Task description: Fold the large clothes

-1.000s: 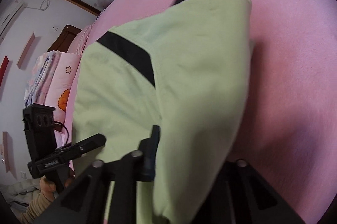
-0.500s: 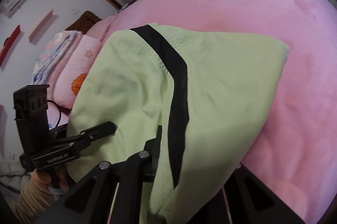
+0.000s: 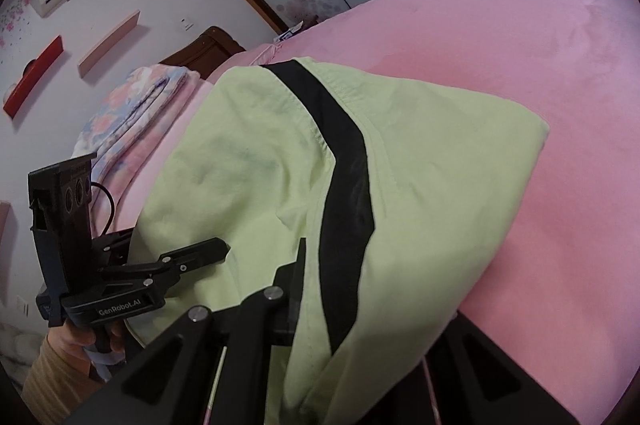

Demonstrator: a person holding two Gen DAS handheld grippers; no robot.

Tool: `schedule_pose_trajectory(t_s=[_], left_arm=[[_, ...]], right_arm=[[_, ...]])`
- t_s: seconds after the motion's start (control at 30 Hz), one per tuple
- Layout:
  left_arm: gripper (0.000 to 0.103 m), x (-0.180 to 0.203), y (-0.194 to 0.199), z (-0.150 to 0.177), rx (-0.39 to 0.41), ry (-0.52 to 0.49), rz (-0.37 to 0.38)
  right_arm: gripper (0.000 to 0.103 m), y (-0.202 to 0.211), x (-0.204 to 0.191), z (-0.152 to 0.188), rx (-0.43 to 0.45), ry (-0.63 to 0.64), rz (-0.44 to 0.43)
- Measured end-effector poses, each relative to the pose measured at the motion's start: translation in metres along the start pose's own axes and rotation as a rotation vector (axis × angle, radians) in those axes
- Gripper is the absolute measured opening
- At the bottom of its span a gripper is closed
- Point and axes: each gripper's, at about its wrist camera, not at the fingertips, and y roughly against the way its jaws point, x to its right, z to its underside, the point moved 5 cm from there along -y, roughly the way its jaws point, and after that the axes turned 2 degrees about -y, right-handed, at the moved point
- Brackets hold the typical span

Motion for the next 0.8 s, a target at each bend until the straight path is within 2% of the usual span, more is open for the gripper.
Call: schedule_pose_trajectory(t_s=[0.1, 0.2, 0.3, 0.33, 0.37, 0.43, 0.47, 0.6, 0.8], left_arm=[[0.042, -0.040, -0.041, -0.009, -0.010, 0.004, -0.018], [0.048, -0.059, -0.090, -0.010, -0.034, 0.009, -0.049], [0.068, -0.073, -0.130, -0.002, -0.044, 0.026, -0.086], [0.083, -0.079, -0.136, 0.001, -0.016, 0.040, -0.108], [0.095, -0.084, -0.140, 0.004, 0.018, 0.050, -0.132], [0.103, -0.090, -0.143, 0.009, 0.082, 0.058, -0.181], [0.103, -0.091, -0.142, 0.011, 0.101, 0.064, -0.176], [0.103, -0.092, -0.132, 0.017, 0.130, 0.077, -0.197], [0.103, -0.074, -0.100, 0.025, 0.102, 0.043, -0.384]], right_arm=[[0.009, -0.051, 0.008, -0.012, -0.005, -0.012, -0.006], [0.009, -0.095, 0.020, -0.014, -0.033, 0.019, 0.051], [0.013, -0.120, 0.039, -0.009, -0.042, 0.022, 0.093], [0.014, -0.124, 0.045, -0.008, -0.038, 0.031, 0.104], [0.018, -0.125, 0.049, -0.007, -0.039, 0.039, 0.114], [0.034, -0.125, 0.059, -0.003, -0.059, 0.046, 0.135], [0.043, -0.122, 0.064, -0.002, -0.066, 0.044, 0.140], [0.051, -0.109, 0.060, -0.004, -0.057, 0.088, 0.171], [0.053, -0.075, 0.047, 0.002, -0.062, 0.106, 0.225]])
